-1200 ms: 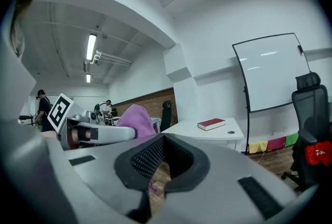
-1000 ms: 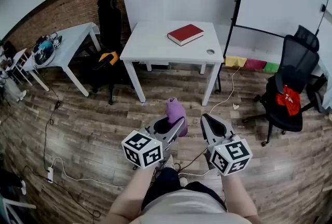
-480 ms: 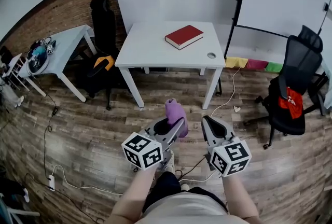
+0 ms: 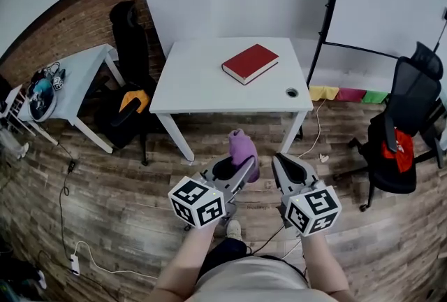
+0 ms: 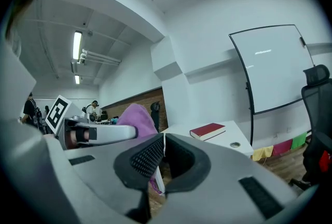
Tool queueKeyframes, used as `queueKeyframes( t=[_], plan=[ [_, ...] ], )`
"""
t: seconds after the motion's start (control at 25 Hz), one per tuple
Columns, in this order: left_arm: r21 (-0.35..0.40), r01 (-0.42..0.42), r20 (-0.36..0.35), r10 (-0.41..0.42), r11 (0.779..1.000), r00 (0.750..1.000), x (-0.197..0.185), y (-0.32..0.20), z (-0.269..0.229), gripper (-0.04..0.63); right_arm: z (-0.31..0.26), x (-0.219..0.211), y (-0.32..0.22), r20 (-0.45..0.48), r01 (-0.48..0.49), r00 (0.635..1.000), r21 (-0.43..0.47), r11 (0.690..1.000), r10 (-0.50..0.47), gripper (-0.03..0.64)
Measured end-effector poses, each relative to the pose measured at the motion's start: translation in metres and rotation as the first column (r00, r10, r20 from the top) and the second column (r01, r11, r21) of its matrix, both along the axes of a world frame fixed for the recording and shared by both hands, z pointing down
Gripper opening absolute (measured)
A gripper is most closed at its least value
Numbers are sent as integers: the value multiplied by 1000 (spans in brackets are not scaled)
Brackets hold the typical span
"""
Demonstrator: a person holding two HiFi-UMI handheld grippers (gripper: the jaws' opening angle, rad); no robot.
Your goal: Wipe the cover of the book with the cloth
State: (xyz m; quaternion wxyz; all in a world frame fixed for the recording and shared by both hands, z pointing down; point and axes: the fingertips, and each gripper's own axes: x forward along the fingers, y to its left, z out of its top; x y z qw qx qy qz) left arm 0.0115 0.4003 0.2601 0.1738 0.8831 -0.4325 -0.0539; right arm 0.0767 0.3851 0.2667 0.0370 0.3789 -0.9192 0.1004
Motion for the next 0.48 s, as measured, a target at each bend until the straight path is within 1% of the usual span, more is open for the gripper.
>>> queueKeyframes(
  t=[0.24,0.48],
  plan=[
    [18,-26,-2,26,1000,1000,-26,-58,-7,107,-5,-29,-58,12,-24,1000,9,1000,24,23],
    [19,-56,5,56,998,998,-49,-100,-5,107,-4,-50,-102,15,-57,998,8,998,57,24]
  ],
)
